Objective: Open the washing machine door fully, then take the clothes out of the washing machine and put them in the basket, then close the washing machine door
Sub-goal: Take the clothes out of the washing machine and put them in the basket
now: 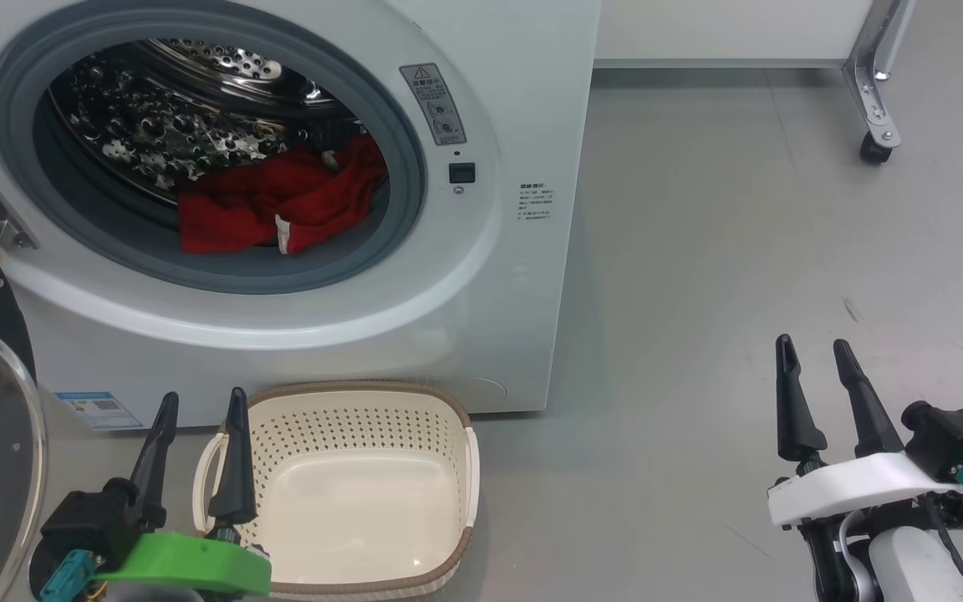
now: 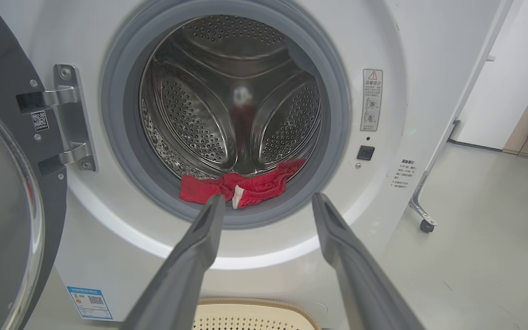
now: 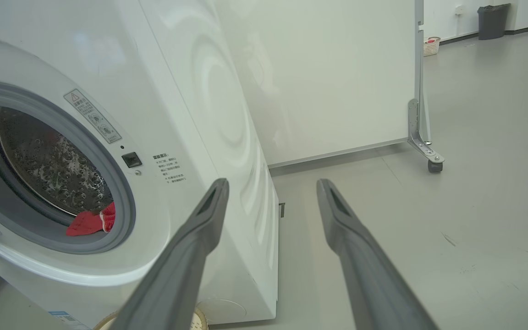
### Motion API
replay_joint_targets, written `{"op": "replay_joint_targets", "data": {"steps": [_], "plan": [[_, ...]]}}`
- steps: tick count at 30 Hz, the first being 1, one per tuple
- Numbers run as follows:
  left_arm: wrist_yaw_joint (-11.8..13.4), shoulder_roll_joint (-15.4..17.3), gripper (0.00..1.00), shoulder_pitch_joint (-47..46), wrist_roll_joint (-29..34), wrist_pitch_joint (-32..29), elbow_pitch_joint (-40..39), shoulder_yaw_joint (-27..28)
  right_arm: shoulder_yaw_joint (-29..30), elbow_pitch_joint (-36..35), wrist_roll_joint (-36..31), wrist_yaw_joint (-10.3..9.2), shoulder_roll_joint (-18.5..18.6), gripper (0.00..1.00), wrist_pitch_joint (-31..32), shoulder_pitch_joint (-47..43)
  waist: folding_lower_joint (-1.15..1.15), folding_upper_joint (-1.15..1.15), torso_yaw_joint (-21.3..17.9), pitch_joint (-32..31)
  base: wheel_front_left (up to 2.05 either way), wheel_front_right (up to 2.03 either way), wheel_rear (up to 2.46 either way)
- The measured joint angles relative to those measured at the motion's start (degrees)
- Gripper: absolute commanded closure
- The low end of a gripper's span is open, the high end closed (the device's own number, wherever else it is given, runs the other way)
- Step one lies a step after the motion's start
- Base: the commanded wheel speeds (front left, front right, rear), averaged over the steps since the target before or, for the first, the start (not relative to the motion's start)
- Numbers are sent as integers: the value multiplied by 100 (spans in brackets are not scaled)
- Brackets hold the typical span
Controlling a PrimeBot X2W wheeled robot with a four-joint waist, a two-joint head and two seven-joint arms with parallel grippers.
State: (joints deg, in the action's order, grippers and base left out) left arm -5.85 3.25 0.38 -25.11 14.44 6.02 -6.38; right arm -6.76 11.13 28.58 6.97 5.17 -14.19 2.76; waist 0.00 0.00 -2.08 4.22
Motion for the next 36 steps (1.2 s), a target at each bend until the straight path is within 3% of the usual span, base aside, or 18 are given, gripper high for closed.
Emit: {"op": "replay_joint_targets", "data": {"steps": [18, 25, 36], "plan": [[57, 16, 0, 1, 59, -26, -37, 89, -160, -49, -21, 1, -18, 0, 0, 26, 0, 0, -185, 386, 0, 0, 0], [181, 229, 0, -120, 176, -267, -86, 243, -187, -115, -21, 1, -41, 0, 0, 52, 0, 0, -376, 750, 0, 0, 0], [427, 567, 0, -1093, -111, -947, -96, 802, -290, -216, 4, 1, -107, 0, -1, 446, 0, 0, -843, 1409, 0, 0, 0]]}}
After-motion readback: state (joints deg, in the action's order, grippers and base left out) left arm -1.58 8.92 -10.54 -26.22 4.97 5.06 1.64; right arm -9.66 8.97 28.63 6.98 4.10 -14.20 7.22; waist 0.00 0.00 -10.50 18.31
